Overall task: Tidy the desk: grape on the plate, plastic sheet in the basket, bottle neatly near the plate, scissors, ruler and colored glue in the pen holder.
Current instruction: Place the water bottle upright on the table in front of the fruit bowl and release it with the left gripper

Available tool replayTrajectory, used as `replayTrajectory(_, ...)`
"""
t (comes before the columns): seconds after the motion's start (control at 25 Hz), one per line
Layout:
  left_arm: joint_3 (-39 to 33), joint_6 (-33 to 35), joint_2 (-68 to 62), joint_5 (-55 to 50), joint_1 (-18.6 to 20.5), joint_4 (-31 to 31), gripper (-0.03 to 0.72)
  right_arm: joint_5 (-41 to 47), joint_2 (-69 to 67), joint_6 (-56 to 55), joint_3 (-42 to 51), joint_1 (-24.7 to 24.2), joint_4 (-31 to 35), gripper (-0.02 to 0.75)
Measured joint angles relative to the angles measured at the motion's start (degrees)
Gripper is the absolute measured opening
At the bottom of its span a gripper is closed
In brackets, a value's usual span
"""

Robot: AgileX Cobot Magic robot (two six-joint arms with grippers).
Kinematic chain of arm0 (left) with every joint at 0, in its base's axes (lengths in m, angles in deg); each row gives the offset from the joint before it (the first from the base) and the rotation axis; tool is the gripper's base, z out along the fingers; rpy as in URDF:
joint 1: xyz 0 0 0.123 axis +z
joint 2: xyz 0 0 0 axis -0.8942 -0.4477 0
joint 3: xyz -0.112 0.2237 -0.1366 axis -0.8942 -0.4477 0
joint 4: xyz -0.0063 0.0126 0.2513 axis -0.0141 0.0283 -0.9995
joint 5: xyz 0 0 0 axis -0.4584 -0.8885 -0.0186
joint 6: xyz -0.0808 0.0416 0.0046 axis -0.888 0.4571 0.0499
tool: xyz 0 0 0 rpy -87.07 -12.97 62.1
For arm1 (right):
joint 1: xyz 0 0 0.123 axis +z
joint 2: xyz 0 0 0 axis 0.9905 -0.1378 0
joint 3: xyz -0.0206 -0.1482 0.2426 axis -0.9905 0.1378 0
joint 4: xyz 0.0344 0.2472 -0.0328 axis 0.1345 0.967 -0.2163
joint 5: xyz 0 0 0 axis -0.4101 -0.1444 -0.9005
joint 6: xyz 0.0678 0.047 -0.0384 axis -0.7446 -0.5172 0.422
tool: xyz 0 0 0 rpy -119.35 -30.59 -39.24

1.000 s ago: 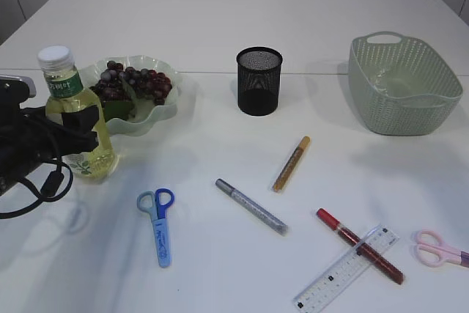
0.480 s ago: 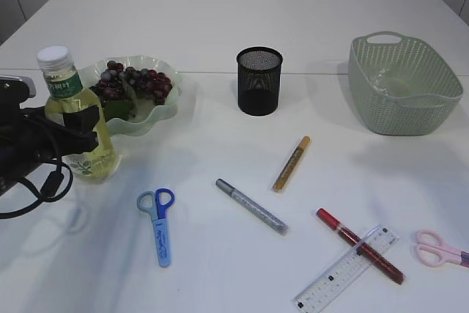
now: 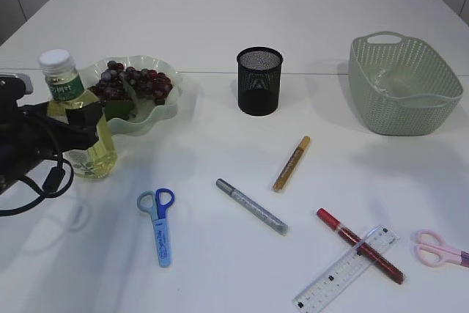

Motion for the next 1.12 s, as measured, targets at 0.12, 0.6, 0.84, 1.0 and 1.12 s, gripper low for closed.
replayTrajectory(0.12, 0.1, 0.0, 0.0, 0.5, 0.0, 0.0, 0.561, 0.0, 0.0, 0.0, 0.0, 0.0, 0.0, 0.439)
replayTrajectory(0.6, -1.5, 0.6, 5.1, 2.0, 0.0, 0.3, 0.562, 0.0, 0.0, 0.0, 0.0, 0.0, 0.0, 0.439)
replayTrajectory(0.84, -1.5, 0.7, 8.5, 3.6, 0.0, -0.3, 0.562, 0.0, 0.0, 0.0, 0.0, 0.0, 0.0, 0.439)
replayTrajectory(1.0, -1.5, 1.6, 9.8, 3.6, 0.0, -0.3, 0.562, 0.0, 0.0, 0.0, 0.0, 0.0, 0.0, 0.439)
replayTrajectory(1.12, -1.5, 2.6, 11.8, 3.6, 0.0, -0.3, 0.562, 0.0, 0.0, 0.0, 0.0, 0.0, 0.0, 0.439)
